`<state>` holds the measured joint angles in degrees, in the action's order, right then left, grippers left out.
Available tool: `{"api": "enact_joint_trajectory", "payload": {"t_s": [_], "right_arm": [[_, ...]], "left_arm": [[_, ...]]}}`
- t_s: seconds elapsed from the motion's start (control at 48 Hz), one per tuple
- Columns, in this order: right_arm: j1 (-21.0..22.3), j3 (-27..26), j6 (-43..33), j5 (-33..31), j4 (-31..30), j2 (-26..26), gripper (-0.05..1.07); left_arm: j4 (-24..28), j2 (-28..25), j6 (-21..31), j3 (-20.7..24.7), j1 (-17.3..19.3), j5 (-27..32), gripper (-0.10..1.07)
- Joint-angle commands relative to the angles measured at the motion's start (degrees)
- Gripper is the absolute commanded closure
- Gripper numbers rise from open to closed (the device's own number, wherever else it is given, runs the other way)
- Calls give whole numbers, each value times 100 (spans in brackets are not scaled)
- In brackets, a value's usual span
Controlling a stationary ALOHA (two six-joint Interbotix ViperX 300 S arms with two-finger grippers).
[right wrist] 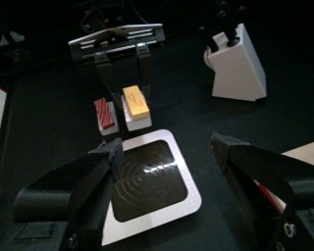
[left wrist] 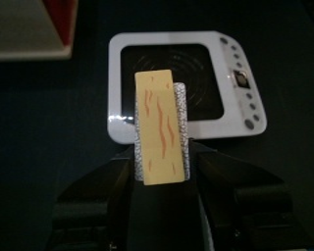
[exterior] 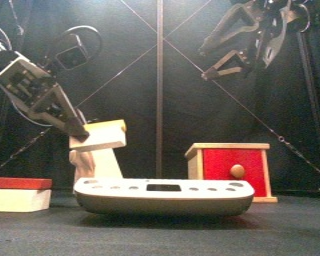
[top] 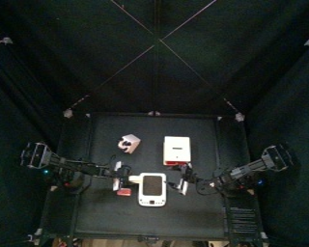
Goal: Put egg sushi on stove
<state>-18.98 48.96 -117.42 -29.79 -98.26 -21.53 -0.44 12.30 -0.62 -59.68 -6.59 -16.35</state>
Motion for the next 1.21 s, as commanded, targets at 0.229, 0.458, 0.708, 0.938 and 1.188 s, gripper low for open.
{"api": "enact_joint_trajectory", "payload": {"t_s": [0.229, 0.458, 0.708, 0.938, 1.188], "right_arm": [[26, -62, 0, -62, 62, -79, 2], [26, -62, 9, -62, 105, -79, 2], [9, -53, 0, -53, 114, -88, 2], [9, -44, 0, -62, 114, -97, 2], [9, -26, 0, -62, 114, -88, 2]], "left_arm": [[457, -563, 0, 712, -53, -18, 29], [615, -1081, 0, 1274, -53, 0, 29], [606, -1485, 9, 1679, -9, 527, 29], [606, -1670, 0, 1854, -9, 870, 28], [589, -1740, 9, 1863, 9, 870, 24]]}}
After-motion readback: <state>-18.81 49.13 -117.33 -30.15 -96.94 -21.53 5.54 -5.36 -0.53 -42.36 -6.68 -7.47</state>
